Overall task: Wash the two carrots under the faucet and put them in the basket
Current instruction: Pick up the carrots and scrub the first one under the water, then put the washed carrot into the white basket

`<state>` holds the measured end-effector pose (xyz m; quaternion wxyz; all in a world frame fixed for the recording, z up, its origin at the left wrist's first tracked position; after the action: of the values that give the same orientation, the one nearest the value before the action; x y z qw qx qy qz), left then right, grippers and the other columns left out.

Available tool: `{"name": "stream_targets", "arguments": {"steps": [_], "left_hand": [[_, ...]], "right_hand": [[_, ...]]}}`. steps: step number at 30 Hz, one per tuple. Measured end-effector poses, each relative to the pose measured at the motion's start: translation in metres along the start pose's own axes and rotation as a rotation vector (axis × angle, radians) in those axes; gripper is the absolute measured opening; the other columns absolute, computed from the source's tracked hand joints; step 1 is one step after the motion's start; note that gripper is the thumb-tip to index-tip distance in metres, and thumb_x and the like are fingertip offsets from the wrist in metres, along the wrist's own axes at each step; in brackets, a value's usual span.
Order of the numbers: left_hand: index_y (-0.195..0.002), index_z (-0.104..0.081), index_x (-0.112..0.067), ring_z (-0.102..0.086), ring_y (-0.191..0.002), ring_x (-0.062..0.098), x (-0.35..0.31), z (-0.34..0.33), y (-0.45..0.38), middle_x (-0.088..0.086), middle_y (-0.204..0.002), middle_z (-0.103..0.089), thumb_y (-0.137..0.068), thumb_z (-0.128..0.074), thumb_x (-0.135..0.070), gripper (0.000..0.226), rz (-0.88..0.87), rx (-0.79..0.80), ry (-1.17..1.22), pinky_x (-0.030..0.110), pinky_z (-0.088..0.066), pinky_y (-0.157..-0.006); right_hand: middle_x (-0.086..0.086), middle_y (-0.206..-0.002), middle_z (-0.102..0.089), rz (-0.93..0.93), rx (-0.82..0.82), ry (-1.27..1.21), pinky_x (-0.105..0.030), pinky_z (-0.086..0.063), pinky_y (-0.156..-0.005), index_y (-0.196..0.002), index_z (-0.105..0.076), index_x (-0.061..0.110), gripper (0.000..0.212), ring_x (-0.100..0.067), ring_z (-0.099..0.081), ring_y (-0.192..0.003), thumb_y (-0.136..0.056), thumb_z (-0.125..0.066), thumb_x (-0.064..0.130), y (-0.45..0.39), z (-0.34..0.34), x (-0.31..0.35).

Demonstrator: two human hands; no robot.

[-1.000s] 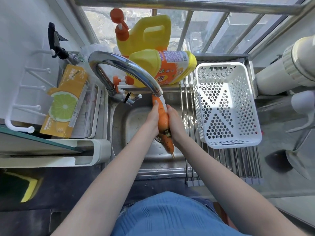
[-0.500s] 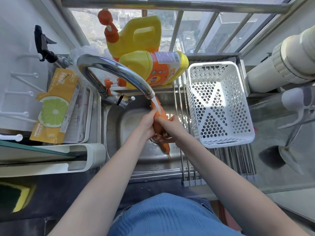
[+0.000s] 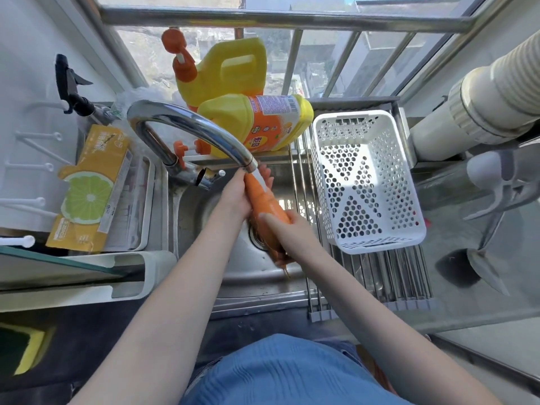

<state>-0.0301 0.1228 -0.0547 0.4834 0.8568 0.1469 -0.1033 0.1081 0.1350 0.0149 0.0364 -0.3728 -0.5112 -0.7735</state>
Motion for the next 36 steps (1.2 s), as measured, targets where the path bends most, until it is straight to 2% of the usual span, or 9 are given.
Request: {"name": "stream_targets", "arguments": {"steps": [3,6,9,13,18,22,29,32,36], "left_hand": [[-0.08,-0.059,-0.01,-0.062,-0.069,0.016,-0.01,-0.009,-0.002,0.003,-0.065,-0.067,-0.101,-0.043,-0.019,0.027,-0.049,0.008,-0.068,0.033,-0.054,-0.067],[-0.087,-0.063,-0.006,-0.065,-0.074,0.018,-0.008,-0.011,-0.002,0.006,-0.072,-0.07,-0.102,-0.044,-0.02,0.028,-0.043,0.077,-0.174,0.031,-0.056,-0.075],[-0.094,-0.064,-0.002,-0.068,-0.063,0.017,0.002,-0.016,0.005,0.008,-0.08,-0.067,-0.103,-0.042,-0.025,0.033,0.028,0.113,-0.329,0.025,-0.058,-0.055],[-0.077,-0.059,-0.009,-0.04,-0.039,0.008,0.01,-0.02,0.008,-0.001,-0.059,-0.048,-0.104,-0.039,-0.032,0.041,-0.028,-0.02,-0.852,0.017,-0.027,-0.033],[-0.099,-0.065,-0.008,-0.028,-0.048,0.013,0.015,0.002,0.003,0.003,-0.06,-0.036,-0.1,-0.044,-0.019,0.024,-0.092,-0.192,-1.052,0.019,-0.02,-0.039],[-0.064,-0.045,-0.017,-0.026,-0.049,0.013,0.016,0.014,0.0,0.0,-0.06,-0.033,-0.101,-0.04,-0.028,0.038,-0.072,-0.19,-1.04,0.023,-0.018,-0.044],[-0.067,-0.046,-0.014,-0.031,-0.044,0.008,0.019,0.021,0.002,-0.002,-0.061,-0.038,-0.091,-0.039,-0.014,0.025,0.065,-0.175,-1.07,0.013,-0.02,-0.033],[-0.073,-0.05,-0.011,-0.035,-0.042,0.007,0.023,0.021,0.004,0.0,-0.062,-0.043,-0.094,-0.042,-0.013,0.023,0.09,-0.131,-1.078,0.012,-0.024,-0.033],[-0.081,-0.055,-0.01,-0.041,-0.049,0.009,0.023,0.024,0.006,0.001,-0.065,-0.049,-0.096,-0.043,-0.017,0.021,0.08,-0.128,-1.056,0.012,-0.032,-0.036]], "right_hand": [[-0.002,-0.091,-0.064,0.124,-0.094,0.122,-0.029,-0.057,-0.051,-0.108,-0.056,0.02,0.034,-0.019,-0.065,-0.069,-0.082,-0.066,0.041,0.018,0.021,-0.004],[0.006,-0.088,-0.059,0.273,-0.215,0.282,-0.02,-0.051,-0.053,-0.11,-0.05,0.024,0.036,-0.01,-0.061,-0.064,-0.084,-0.067,0.042,0.028,0.051,-0.002],[0.005,-0.087,-0.057,0.361,-0.405,0.345,-0.018,-0.047,-0.052,-0.11,-0.044,0.023,0.039,-0.011,-0.06,-0.064,-0.085,-0.067,0.042,0.027,0.09,0.006],[-0.006,-0.092,-0.059,0.317,-0.566,0.45,-0.028,-0.048,-0.053,-0.114,-0.038,0.017,0.046,-0.021,-0.062,-0.067,-0.088,-0.06,0.049,-0.007,0.141,0.002],[-0.02,-0.119,-0.051,0.082,-0.517,0.633,-0.051,-0.051,-0.087,-0.128,-0.032,0.022,0.068,-0.035,-0.056,-0.101,-0.081,-0.052,0.066,-0.057,0.155,-0.02],[-0.02,-0.127,-0.052,0.02,-0.49,0.744,-0.054,-0.042,-0.1,-0.141,-0.025,0.019,0.071,-0.04,-0.043,-0.123,-0.089,-0.049,0.061,-0.079,0.144,-0.031],[-0.02,-0.149,-0.036,-0.042,-0.462,0.822,-0.055,-0.033,-0.109,-0.15,-0.015,0.01,0.084,-0.04,-0.025,-0.14,-0.09,-0.051,0.058,-0.084,0.138,-0.027],[-0.022,-0.139,-0.043,0.117,-0.617,0.82,-0.049,-0.039,-0.1,-0.14,-0.03,0.007,0.065,-0.036,-0.037,-0.129,-0.094,-0.049,0.05,-0.056,0.131,0.003],[-0.006,-0.083,-0.057,0.482,-0.574,0.615,-0.026,-0.042,-0.056,-0.106,-0.051,0.008,0.012,-0.017,-0.052,-0.068,-0.098,-0.043,0.014,-0.008,0.076,0.024]]}}
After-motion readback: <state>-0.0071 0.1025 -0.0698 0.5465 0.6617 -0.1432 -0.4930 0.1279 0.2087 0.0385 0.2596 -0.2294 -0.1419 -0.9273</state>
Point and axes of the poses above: each hand's wrist, its own y-axis away from the middle knuckle, its own z-axis out of the back of the hand, x = y × z, the point moved 2 cm from there along -y, towards the middle knuckle
